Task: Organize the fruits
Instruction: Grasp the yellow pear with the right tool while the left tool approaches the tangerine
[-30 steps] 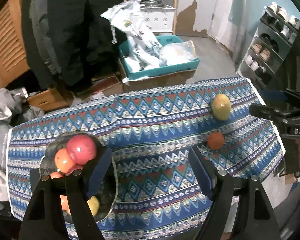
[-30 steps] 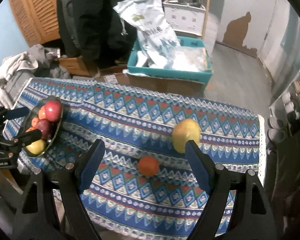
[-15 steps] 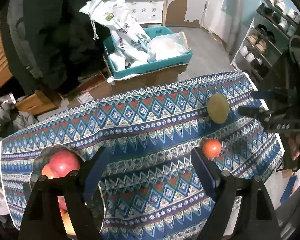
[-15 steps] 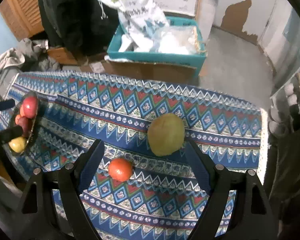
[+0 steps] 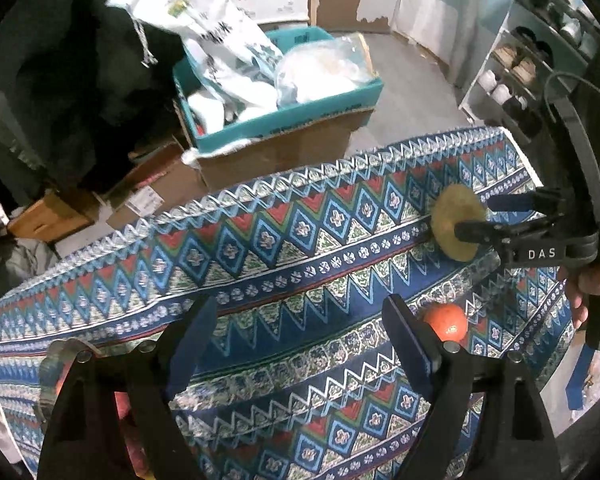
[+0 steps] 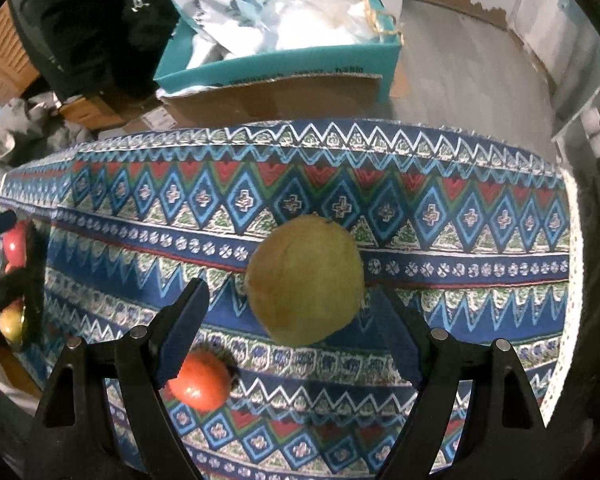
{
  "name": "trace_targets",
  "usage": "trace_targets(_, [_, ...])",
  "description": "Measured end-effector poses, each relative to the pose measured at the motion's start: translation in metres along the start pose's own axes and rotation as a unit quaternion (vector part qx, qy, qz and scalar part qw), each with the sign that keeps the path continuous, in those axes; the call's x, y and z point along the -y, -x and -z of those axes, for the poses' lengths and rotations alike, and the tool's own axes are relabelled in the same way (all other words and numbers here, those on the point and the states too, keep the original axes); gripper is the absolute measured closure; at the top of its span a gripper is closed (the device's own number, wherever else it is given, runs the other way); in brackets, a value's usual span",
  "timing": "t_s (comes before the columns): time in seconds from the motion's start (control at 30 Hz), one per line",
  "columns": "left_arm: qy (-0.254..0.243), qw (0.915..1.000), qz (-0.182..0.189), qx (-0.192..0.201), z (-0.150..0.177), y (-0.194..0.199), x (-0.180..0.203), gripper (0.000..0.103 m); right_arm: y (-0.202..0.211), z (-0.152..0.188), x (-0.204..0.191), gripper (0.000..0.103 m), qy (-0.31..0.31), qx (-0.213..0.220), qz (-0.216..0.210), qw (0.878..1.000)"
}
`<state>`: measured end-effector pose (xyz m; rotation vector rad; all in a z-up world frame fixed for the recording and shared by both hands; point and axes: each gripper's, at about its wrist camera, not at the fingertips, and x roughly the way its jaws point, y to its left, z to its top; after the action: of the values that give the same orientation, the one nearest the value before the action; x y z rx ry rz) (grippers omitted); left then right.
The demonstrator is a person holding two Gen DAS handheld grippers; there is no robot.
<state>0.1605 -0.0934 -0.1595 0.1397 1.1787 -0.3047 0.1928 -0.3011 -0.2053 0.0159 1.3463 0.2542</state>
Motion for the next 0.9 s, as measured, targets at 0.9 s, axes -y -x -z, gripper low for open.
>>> trace_targets(0.9, [-0.015,0.9982,0.053,-0.023,-0.006,-0.047,0.033,0.018,-0.029,0.011,0.001,0.029,0.002,0.000,0.023,1.000])
